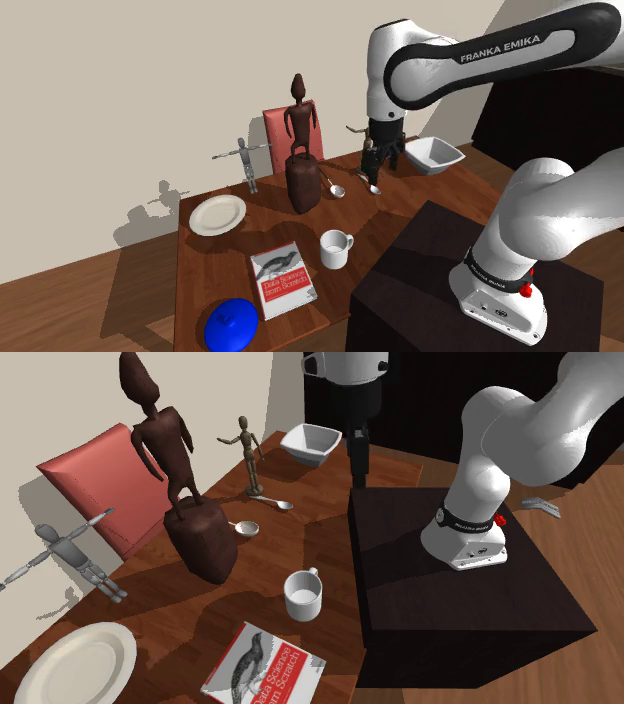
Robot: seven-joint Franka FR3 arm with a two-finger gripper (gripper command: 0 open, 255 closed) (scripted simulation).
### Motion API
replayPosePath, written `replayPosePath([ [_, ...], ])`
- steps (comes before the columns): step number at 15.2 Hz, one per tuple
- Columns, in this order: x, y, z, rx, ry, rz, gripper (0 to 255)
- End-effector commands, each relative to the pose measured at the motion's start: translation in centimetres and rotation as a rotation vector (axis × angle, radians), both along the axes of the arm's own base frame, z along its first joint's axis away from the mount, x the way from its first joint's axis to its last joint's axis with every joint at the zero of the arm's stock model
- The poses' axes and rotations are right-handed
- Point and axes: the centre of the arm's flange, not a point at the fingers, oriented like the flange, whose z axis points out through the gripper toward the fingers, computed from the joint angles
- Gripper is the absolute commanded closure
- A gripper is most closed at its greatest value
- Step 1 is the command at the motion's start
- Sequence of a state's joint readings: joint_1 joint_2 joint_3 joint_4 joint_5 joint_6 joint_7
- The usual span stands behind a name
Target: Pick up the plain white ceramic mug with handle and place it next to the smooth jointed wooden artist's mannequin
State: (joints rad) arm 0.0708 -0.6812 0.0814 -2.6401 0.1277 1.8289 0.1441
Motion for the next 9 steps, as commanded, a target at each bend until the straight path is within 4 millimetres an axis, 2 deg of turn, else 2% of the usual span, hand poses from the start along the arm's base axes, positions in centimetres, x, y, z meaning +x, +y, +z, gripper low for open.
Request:
replayPosePath([
  [1,0.7,1.0,-2.5,-0.005,-0.009,0.007,0],
  [9,3.6,5.0,-11.8,-0.024,-0.032,0.039,0],
])
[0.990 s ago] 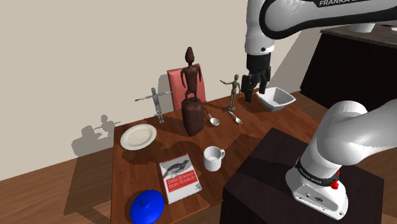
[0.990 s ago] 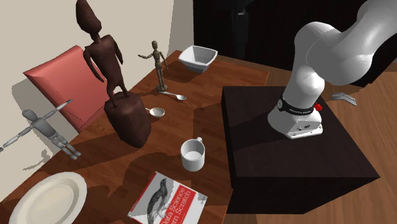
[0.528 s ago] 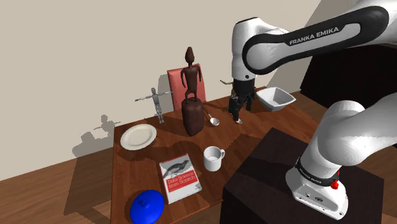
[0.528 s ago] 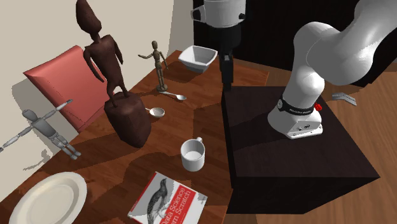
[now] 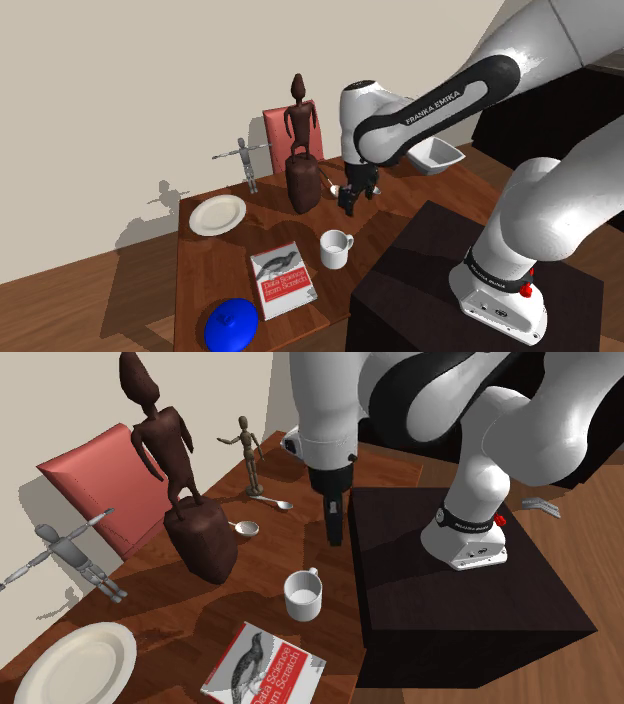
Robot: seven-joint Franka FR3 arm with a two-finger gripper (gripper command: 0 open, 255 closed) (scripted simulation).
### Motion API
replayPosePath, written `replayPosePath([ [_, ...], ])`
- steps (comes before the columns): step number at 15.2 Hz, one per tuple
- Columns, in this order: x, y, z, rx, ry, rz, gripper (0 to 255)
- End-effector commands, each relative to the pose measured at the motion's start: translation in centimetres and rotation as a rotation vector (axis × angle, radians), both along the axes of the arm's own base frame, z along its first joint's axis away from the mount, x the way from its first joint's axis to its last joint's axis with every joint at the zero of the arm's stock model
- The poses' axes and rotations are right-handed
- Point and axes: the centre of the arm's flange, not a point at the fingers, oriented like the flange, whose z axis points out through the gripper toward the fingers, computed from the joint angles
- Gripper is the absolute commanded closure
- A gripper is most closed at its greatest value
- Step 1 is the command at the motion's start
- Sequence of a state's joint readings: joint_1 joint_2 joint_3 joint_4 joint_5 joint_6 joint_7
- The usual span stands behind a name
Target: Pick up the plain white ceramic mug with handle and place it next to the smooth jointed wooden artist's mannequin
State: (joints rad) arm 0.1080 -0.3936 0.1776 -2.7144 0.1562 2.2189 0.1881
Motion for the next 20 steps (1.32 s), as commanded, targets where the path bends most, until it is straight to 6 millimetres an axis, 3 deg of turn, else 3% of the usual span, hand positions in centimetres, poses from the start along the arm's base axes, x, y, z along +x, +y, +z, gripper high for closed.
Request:
replayPosePath([
  [1,0.6,1.0,-2.4,-0.004,-0.009,0.008,0],
  [15,6.1,7.7,-18.7,-0.038,-0.05,0.063,0],
  [20,6.1,7.8,-21.2,-0.039,-0.051,0.064,0],
])
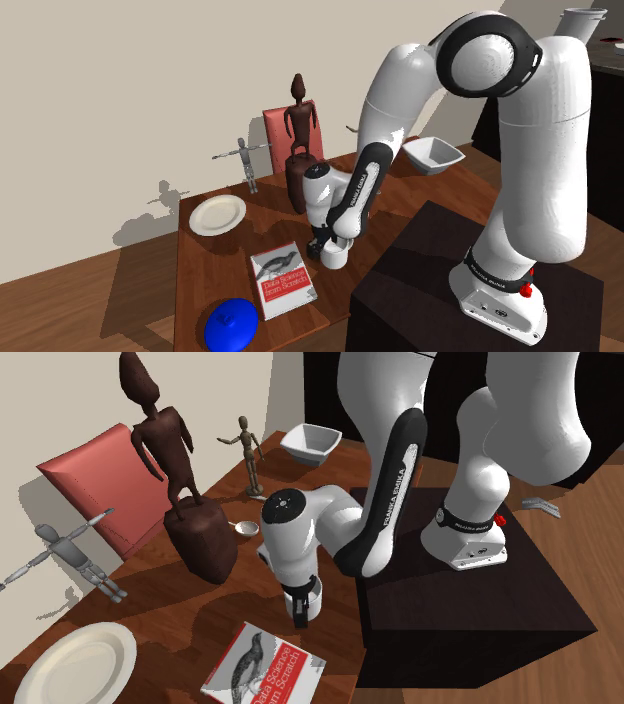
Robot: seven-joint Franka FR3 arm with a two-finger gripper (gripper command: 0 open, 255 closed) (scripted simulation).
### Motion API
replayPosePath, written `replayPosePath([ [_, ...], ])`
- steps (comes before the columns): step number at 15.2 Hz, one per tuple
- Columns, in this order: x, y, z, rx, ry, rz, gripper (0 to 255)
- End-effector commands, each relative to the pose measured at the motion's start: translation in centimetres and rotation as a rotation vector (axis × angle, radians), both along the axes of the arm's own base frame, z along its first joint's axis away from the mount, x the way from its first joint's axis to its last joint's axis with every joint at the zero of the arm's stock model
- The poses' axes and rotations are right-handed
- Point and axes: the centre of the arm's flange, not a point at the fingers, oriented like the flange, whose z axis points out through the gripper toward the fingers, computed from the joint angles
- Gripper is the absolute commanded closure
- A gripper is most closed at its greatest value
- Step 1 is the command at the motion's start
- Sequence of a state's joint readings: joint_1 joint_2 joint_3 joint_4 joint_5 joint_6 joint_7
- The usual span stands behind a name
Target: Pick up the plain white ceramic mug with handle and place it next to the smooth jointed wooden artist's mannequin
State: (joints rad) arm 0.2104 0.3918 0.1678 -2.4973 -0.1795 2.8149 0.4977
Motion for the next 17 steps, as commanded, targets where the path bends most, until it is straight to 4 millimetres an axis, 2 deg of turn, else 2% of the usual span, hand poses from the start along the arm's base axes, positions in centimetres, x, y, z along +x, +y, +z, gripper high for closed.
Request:
replayPosePath([
  [1,0.0,0.0,-1.2,0.0,-0.001,0.0,0],
  [3,-0.1,0.0,-2.5,0.0,-0.001,0.0,0],
  [11,-0.1,0.0,-2.5,0.0,0.0,0.0,0],
  [12,-0.1,0.0,-2.5,0.0,0.0,0.0,255],
  [17,-0.1,0.0,-2.5,0.0,0.0,0.0,255],
])
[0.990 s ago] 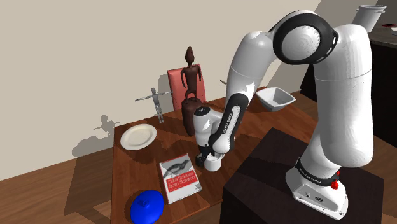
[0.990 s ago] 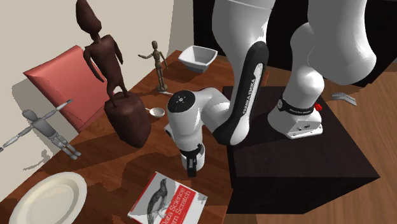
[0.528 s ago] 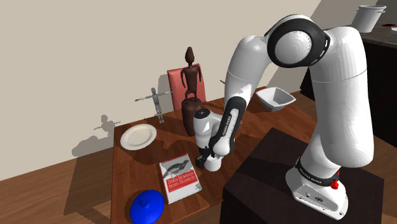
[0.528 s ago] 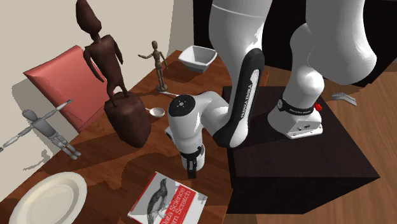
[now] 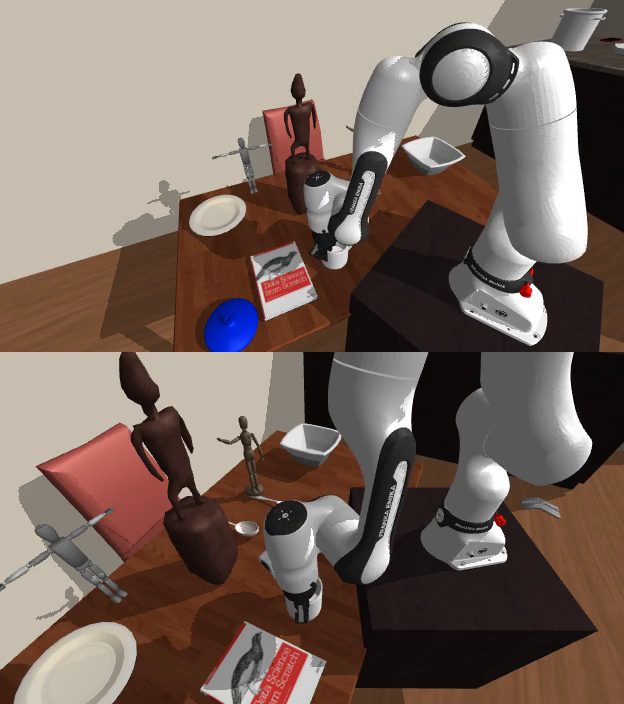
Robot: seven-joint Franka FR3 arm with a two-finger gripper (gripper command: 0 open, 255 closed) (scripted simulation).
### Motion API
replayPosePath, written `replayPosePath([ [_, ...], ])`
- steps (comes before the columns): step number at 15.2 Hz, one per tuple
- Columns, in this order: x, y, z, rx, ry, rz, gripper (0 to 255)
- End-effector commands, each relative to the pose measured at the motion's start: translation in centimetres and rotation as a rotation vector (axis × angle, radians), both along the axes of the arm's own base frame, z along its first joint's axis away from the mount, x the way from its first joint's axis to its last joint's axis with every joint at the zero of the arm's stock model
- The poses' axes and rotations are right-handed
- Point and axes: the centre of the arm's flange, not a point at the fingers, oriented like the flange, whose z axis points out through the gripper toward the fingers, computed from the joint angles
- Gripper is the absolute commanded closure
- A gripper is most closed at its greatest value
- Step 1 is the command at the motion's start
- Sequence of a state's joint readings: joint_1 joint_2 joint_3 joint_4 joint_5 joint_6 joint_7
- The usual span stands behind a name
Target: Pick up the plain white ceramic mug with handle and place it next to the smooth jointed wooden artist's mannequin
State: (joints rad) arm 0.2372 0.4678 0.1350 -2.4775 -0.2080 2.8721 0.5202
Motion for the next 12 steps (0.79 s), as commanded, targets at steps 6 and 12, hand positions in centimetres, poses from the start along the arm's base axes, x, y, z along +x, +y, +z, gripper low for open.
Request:
replayPosePath([
  [6,0.0,0.0,1.1,0.0,0.0,0.0,255],
  [12,0.0,0.0,4.2,0.0,0.0,0.0,255],
])
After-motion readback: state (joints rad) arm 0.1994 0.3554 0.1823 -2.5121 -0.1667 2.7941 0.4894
